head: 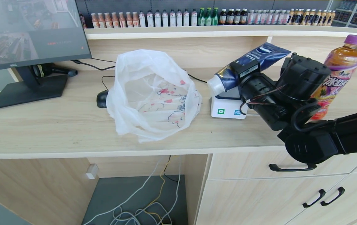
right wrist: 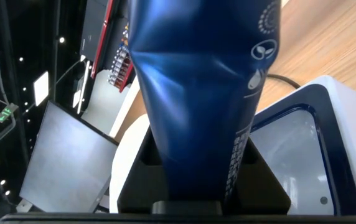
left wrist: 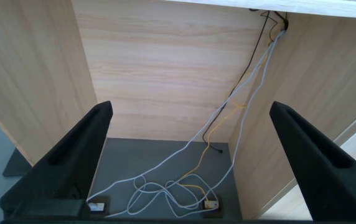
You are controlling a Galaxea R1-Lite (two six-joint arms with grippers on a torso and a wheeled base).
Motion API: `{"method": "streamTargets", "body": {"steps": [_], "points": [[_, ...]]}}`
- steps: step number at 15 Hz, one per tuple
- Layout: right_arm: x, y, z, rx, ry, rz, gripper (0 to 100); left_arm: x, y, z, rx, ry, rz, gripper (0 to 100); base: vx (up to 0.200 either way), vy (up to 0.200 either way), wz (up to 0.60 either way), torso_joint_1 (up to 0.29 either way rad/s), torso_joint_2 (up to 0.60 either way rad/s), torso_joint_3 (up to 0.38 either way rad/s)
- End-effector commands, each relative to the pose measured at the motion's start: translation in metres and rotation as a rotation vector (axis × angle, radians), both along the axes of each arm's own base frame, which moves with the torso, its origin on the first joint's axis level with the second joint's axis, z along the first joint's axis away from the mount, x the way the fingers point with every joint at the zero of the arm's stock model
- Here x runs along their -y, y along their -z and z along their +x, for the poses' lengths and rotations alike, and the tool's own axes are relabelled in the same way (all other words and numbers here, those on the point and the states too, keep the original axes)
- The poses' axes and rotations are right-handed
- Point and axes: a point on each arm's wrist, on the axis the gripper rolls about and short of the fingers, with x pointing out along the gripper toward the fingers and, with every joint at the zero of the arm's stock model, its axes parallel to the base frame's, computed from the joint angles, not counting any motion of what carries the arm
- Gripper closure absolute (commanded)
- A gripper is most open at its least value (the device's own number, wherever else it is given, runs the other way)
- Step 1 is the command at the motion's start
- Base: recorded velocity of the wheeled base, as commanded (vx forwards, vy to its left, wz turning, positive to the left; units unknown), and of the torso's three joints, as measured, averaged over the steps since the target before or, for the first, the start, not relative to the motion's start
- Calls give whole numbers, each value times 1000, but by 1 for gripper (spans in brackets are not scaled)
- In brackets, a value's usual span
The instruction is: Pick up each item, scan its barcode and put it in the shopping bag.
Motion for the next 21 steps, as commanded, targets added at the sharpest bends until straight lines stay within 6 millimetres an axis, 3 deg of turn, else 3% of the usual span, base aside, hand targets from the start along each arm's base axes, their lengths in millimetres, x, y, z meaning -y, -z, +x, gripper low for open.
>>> {"method": "streamTargets", "body": {"steps": [1,5,7,13,18,21], "points": [[-1,-3,-1,11,-5,5,100,0,0,0,0,-1,0,0,0,0,0,0,0,0],[1,-13,-8,36,-10,13,100,0,0,0,0,-1,0,0,0,0,0,0,0,0],[6,-29,-18,76,-15,6,100,0,0,0,0,-1,-1,0,0,0,0,0,0,0],[12,-60,-51,185,6,-172,100,0,0,0,0,-1,0,0,0,0,0,0,0,0],[21,-48,-97,231,52,-473,100,0,0,0,0,-1,0,0,0,0,0,0,0,0],[23,-41,-102,317,134,-626,100,0,0,0,0,-1,0,0,0,0,0,0,0,0]]}}
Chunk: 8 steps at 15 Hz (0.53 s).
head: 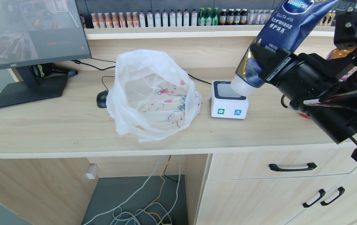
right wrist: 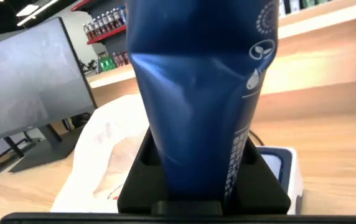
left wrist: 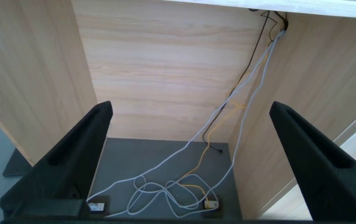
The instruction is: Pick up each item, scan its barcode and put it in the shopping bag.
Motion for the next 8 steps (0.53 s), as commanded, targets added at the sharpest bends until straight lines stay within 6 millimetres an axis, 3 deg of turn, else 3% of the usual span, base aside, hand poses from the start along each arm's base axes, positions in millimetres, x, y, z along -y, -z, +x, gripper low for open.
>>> {"method": "streamTargets", "body": {"steps": [1,5,8], "points": [[2,2,-6,20,10,-26,100,0,0,0,0,-1,0,0,0,0,0,0,0,0],[-7,34,8,126,81,-126,100,0,0,0,0,-1,0,0,0,0,0,0,0,0],[-11,41,16,220,143,-183,100,0,0,0,0,-1,-2,0,0,0,0,0,0,0]]}}
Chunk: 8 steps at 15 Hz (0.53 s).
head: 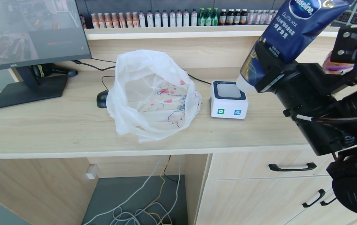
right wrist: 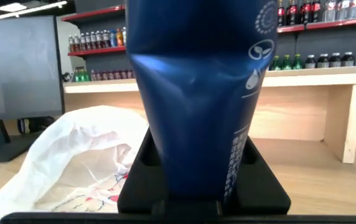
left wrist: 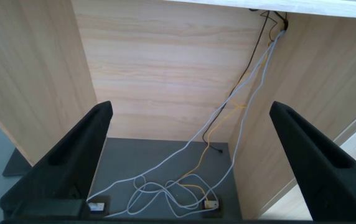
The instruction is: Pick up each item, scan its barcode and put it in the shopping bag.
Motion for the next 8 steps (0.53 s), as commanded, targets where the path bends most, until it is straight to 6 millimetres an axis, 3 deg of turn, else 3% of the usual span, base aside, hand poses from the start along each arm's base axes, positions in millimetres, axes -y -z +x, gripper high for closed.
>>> {"method": "streamTargets", "body": {"steps": [1,8], "points": [[-8,12,11,-19,16,-46,100,0,0,0,0,-1,-1,0,0,0,0,0,0,0],[-7,13,10,-17,27,-63,100,0,0,0,0,-1,-4,0,0,0,0,0,0,0]]}}
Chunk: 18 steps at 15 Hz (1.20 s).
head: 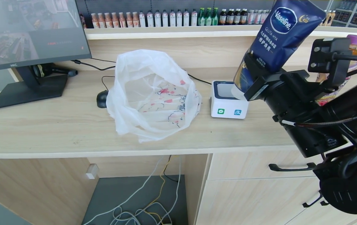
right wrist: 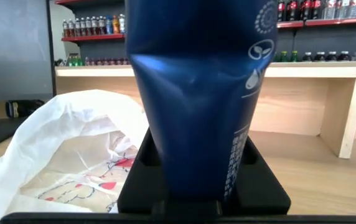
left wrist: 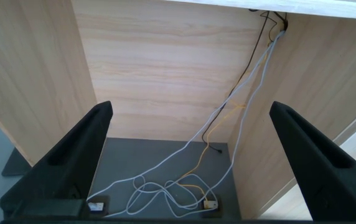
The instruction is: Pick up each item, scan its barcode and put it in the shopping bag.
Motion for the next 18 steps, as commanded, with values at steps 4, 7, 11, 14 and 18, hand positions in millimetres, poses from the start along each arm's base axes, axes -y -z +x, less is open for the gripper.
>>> {"method": "streamTargets", "body": {"steps": [4,7,11,14,18], "points": [[-1,3,1,-9,-1,-1,100,0,0,0,0,-1,0,0,0,200,0,4,1,2],[-1,3,2,-9,-4,-1,100,0,0,0,0,-1,0,0,0,200,0,6,1,1],[-1,4,2,-11,-4,-2,100,0,0,0,0,-1,-2,0,0,200,0,1,-1,4],[-2,4,2,-13,-4,-3,100,0,0,0,0,-1,0,0,0,200,0,2,2,2],[-1,8,1,-27,-3,-13,100,0,0,0,0,-1,0,0,0,0,0,0,0,0]]}}
